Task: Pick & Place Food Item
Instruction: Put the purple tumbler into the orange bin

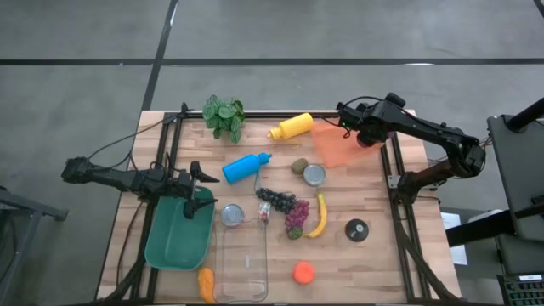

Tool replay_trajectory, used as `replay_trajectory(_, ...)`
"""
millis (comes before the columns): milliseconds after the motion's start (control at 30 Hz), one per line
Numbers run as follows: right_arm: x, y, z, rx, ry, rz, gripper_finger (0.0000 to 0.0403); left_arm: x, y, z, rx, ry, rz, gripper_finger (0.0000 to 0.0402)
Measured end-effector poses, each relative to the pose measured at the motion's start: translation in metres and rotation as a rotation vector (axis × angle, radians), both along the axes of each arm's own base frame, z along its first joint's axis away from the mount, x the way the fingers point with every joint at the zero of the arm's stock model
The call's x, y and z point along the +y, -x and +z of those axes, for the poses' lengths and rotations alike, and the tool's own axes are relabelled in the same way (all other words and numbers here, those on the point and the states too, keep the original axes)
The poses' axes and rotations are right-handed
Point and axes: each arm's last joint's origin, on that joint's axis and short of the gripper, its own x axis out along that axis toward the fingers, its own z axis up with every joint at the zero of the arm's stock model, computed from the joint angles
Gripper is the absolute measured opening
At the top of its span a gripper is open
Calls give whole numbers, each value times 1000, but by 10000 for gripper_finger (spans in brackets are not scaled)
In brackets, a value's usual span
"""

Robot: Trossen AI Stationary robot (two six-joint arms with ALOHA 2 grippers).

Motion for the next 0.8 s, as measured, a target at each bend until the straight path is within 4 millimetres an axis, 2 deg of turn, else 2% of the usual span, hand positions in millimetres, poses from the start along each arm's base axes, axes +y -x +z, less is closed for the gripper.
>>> replay_trajectory(567,-4,-4,-26,56,-68,-12,8,0,0,0,0,0,0,336)
replay_trajectory(800,-8,-9,-26,48,-67,-10,8,0,0,0,0,0,0,336)
